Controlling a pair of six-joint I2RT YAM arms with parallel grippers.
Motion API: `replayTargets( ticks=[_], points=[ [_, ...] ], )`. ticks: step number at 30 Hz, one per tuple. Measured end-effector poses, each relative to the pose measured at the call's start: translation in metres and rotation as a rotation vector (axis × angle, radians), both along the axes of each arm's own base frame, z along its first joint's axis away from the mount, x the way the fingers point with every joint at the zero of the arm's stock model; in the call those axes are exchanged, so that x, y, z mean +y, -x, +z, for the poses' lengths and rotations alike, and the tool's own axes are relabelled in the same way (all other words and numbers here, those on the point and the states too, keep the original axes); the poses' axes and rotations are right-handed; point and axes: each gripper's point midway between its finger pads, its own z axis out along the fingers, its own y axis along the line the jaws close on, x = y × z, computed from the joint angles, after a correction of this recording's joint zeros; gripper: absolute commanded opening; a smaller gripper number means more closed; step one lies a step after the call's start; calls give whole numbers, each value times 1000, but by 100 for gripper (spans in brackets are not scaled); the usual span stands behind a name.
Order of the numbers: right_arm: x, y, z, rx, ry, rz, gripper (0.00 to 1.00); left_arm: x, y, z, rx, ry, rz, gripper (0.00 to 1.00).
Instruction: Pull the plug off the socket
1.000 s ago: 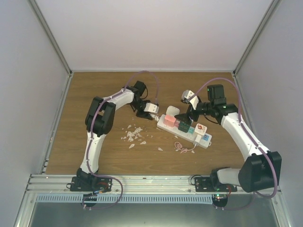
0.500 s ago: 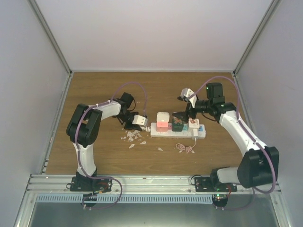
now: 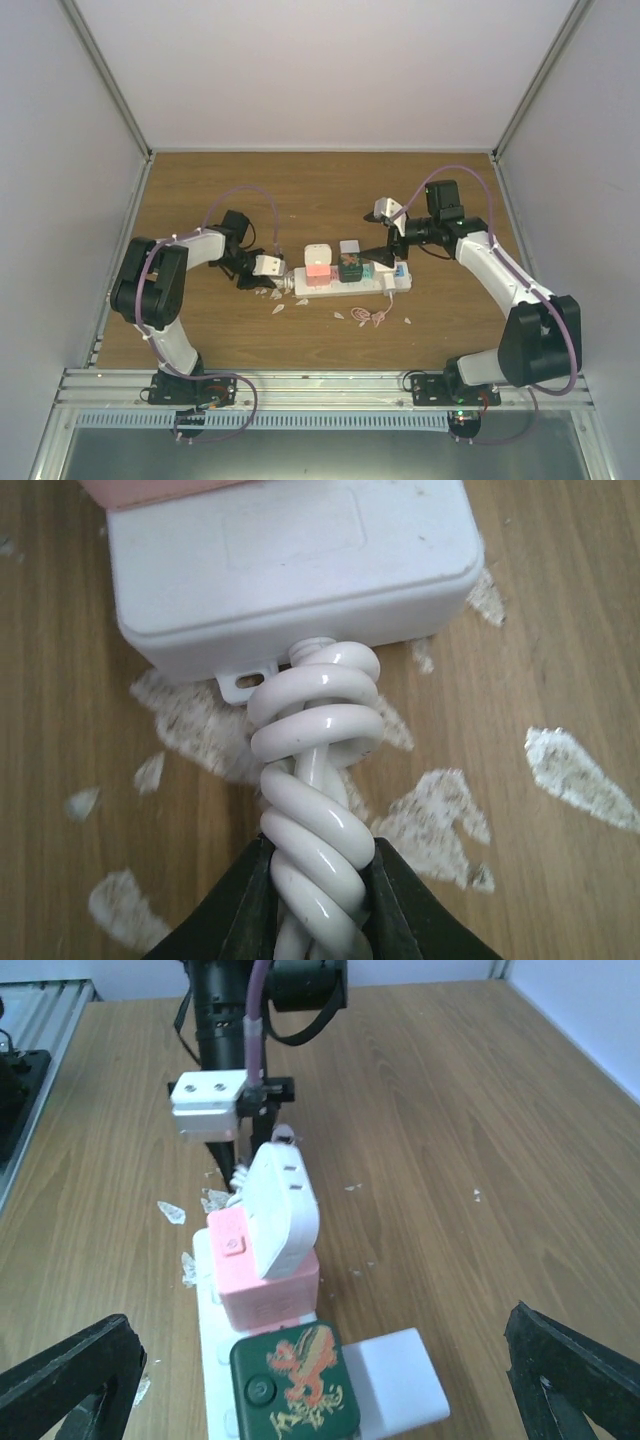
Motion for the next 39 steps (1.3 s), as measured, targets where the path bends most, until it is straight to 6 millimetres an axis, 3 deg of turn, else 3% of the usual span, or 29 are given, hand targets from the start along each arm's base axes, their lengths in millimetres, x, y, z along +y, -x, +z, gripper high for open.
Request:
replayTargets(
  ticks=[5, 11, 15, 23, 26, 31, 39],
  points=[
    [7, 8, -7, 9, 8, 29, 99, 21, -11, 1, -1, 7, 72, 28],
    [19, 15, -11, -9, 20, 53, 98, 28, -28, 13, -3, 19, 121, 73],
    [22, 18, -15, -5, 16, 51, 98, 22, -38, 41, -4, 86, 145, 87],
    [43, 23, -23, -15, 17, 85, 97, 3, -30, 123, -33, 286, 189, 87],
    [54, 24, -31, -9, 21, 111, 97, -6, -29, 143, -18, 353, 199, 85],
    [67, 18, -54, 21, 39, 121, 97, -29, -26, 153, 44, 398, 222, 84],
    [87, 8, -61, -18, 14, 127, 97, -58, -27, 159, 78, 389, 229, 79]
  ],
)
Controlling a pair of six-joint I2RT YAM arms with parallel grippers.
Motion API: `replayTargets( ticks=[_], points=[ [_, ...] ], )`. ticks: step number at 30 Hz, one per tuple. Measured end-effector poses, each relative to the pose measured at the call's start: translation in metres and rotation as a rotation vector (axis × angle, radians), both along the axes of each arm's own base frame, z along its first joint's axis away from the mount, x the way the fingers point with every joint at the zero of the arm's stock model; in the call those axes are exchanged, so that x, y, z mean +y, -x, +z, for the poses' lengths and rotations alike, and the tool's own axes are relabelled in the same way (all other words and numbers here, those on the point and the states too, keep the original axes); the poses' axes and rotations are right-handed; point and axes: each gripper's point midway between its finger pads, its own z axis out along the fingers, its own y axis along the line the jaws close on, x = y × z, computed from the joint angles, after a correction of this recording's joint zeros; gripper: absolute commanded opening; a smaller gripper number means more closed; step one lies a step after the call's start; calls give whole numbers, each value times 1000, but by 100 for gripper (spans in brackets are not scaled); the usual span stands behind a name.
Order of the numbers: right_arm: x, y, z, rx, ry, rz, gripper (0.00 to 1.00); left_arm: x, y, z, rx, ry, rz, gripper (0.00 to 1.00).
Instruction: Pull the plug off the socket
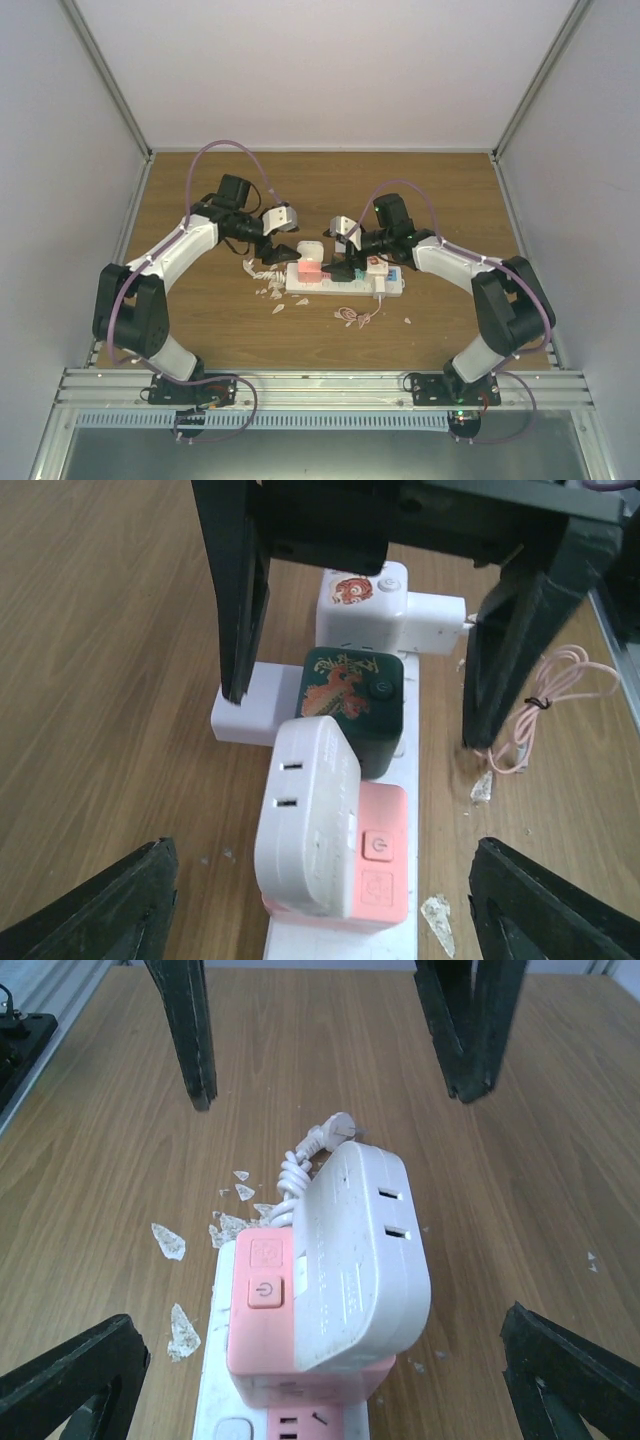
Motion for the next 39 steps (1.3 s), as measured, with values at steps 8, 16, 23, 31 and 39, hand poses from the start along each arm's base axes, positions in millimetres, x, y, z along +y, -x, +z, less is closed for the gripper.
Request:
replayTargets(
  ticks=[8, 16, 23, 31, 39],
  points=[
    [11, -2, -22, 37, 10, 10, 95, -17, 0, -18, 62, -45, 0, 68],
    [17, -1, -39, 61, 39, 13, 93, -26, 1, -20, 49, -51, -2, 44],
    [19, -3, -43, 65, 47, 11, 90, -27, 10, -27, 37, -53, -42, 39],
    [32, 2, -50, 32, 80, 16, 85, -27, 13, -28, 14, -42, -54, 32],
    [41, 1, -53, -1, 91, 16, 67, -27, 6, -32, -31, -40, -35, 17]
  ],
)
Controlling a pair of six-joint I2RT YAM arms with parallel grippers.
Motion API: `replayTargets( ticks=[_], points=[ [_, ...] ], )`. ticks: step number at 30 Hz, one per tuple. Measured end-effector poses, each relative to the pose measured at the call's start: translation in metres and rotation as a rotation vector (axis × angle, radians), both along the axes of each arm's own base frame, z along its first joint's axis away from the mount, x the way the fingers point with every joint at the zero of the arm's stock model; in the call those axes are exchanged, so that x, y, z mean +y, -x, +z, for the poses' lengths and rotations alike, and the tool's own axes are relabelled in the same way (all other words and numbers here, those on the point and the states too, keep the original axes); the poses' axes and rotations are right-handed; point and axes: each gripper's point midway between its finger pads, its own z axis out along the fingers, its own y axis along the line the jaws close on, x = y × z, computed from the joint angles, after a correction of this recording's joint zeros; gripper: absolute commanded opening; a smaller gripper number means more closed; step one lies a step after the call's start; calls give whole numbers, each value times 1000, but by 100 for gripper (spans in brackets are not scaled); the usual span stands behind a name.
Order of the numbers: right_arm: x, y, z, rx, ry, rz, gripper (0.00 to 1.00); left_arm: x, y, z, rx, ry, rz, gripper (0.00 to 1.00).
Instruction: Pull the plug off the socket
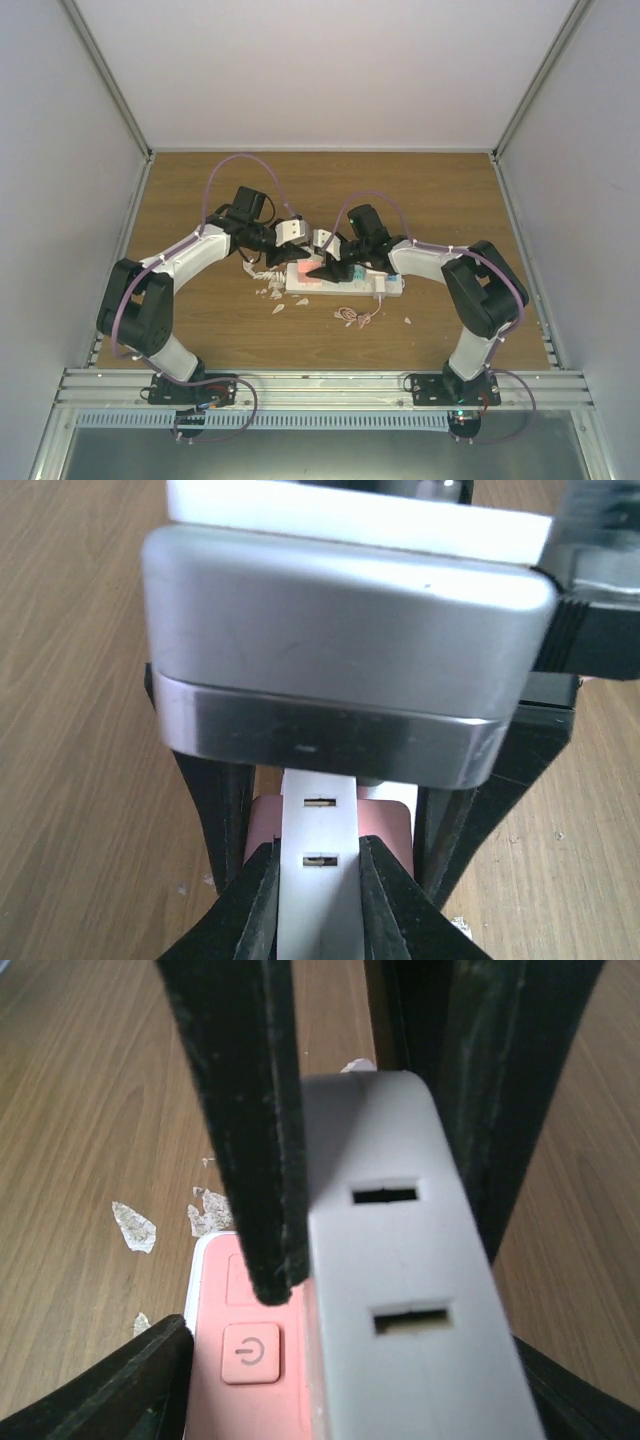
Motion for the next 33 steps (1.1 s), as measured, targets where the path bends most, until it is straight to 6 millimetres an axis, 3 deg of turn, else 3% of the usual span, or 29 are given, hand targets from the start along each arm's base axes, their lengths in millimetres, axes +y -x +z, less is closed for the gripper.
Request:
replayTargets(
  ticks=[6, 23, 27, 33],
  points=[
    [0, -1, 0, -5, 1, 1, 53, 0, 2, 1, -20, 9, -4, 11],
    [1, 1, -2, -4, 0, 14, 41, 2, 9, 10, -37, 28, -28, 3],
    [2, 0, -1, -6, -1, 13, 42, 0, 14, 25, -41, 62, -49, 3],
    [2, -1, -1, -3, 0, 13, 61, 1, 14, 25, -41, 59, -50, 2]
  ],
)
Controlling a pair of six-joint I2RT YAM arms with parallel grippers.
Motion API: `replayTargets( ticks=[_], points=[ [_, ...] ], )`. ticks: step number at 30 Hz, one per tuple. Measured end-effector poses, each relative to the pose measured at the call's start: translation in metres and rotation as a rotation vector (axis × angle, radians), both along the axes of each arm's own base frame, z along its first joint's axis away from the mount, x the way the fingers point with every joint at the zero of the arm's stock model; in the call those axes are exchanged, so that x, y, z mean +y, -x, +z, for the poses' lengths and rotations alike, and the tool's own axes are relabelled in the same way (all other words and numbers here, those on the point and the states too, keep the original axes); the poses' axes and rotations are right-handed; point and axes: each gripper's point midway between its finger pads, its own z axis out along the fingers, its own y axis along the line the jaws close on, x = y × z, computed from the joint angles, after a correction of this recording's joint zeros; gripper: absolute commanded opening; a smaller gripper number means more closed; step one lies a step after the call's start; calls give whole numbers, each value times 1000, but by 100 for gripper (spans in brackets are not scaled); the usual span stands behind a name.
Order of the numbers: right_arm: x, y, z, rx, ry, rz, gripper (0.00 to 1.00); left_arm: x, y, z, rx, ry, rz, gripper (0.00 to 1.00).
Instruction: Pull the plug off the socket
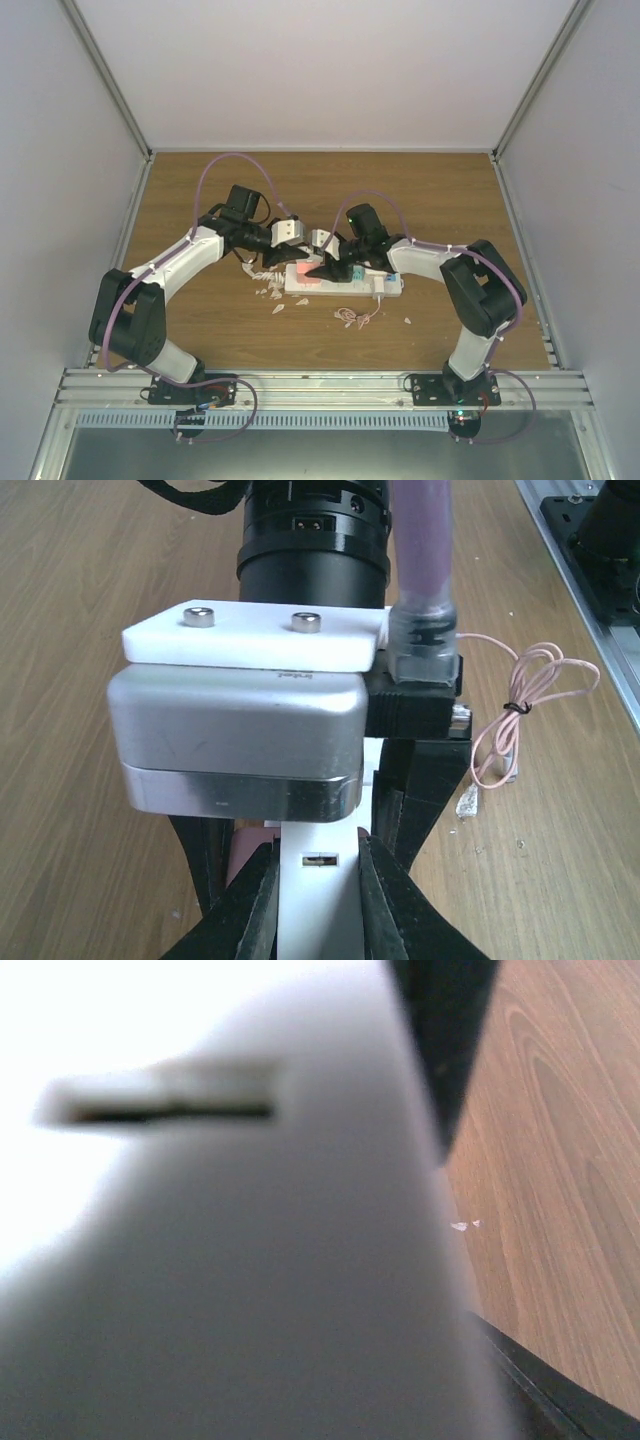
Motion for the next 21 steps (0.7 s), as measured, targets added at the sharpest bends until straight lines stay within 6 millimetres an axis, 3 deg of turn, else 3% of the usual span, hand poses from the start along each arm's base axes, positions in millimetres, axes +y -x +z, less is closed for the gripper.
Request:
replayTargets(
  ticks=[6, 16, 21],
  points=[
    [-1, 1, 4, 15, 9, -2, 78, 3, 1, 2, -7, 1, -4, 2],
    [-5, -5, 88, -115, -96, 5, 87, 10, 3, 15, 22, -7, 4, 3],
    [-23, -6, 109, -193, -85, -12, 88, 9, 6, 29, 68, 12, 5, 3]
  ],
)
